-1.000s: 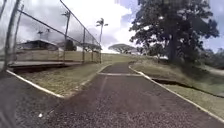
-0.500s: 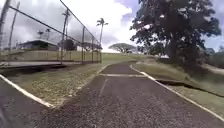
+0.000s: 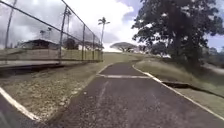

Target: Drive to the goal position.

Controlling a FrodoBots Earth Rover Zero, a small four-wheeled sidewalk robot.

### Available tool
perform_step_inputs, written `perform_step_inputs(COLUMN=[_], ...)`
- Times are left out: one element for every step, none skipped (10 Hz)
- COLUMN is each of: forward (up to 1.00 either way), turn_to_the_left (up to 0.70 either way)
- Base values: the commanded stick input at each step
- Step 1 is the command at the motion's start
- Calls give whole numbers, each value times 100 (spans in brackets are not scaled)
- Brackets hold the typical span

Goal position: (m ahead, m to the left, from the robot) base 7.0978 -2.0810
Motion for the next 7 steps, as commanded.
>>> perform_step_inputs(forward=[70, 70, 70, 70, 70, 70, 70], turn_to_the_left=[-2, -2, -2, -2, -2, -2, -2])
